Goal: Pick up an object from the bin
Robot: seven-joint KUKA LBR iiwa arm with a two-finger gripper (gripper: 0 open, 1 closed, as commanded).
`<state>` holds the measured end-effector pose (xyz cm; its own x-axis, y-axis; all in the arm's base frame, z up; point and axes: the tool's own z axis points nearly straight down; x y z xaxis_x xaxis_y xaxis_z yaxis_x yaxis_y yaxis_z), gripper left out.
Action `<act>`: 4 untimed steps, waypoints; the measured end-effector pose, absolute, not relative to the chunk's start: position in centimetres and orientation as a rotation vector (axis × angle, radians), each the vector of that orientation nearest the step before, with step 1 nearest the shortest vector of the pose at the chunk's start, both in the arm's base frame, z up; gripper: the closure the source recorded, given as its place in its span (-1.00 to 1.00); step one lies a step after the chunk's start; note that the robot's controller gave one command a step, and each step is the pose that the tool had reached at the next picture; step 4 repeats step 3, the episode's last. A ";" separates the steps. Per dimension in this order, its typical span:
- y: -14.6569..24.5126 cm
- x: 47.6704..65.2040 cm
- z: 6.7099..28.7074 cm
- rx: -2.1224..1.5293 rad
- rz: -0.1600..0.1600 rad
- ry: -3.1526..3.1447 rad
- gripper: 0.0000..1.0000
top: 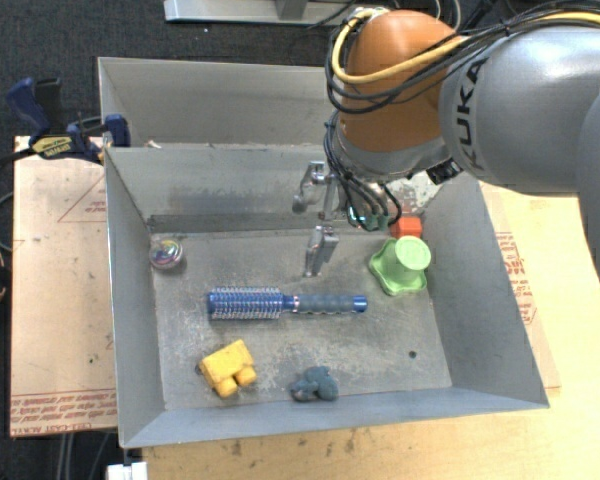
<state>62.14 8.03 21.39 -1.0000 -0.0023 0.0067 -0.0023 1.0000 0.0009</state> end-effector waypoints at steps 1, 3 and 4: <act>10.4 56.7 9.1 0.233 -0.001 -3.124 -1.00; 10.0 56.4 22.7 0.258 -0.002 -3.140 1.00; 10.0 56.4 22.7 0.258 -0.002 -3.140 1.00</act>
Offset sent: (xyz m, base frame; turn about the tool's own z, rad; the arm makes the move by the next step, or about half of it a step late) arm -0.0518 0.0224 -0.1179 -0.1462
